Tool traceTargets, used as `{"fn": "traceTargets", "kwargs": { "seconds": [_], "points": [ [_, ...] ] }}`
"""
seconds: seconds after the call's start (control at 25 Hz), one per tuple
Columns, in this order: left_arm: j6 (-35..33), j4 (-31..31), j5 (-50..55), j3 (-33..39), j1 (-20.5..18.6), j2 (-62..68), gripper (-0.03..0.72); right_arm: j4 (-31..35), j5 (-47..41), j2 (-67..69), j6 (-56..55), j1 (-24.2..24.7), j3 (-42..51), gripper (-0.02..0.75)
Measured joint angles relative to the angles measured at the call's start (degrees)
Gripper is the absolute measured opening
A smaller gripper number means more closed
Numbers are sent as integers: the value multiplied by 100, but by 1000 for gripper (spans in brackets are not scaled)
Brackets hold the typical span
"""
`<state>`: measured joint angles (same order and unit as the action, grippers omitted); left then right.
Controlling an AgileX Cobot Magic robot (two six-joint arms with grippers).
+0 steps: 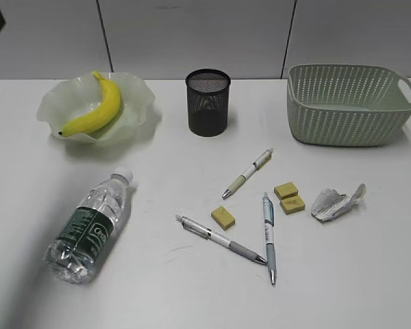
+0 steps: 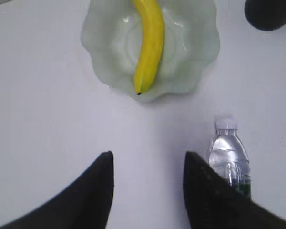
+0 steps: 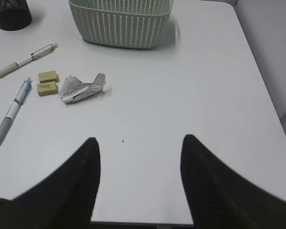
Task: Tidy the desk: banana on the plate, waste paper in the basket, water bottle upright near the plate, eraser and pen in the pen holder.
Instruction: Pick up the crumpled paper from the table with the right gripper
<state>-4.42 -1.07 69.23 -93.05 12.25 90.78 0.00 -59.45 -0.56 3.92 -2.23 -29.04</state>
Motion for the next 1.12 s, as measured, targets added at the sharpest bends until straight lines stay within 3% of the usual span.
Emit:
{"fn": "traceTargets", "kwargs": {
  "seconds": [0.2,0.72,1.0,1.12],
  "points": [
    [220,0,16,927,-4,-1459,351,0,0,0,0,0,0,435],
    [330,-25,-424,4791,-4,-6267,346,0,0,0,0,0,0,435],
    [330,-20,-626,6015,-4,-8146,346,0,156,217,137,0,-93,435],
    [330,26,-763,6206,-4,-8645,343,140,384,843,508,0,-265,435]
  ]
}}
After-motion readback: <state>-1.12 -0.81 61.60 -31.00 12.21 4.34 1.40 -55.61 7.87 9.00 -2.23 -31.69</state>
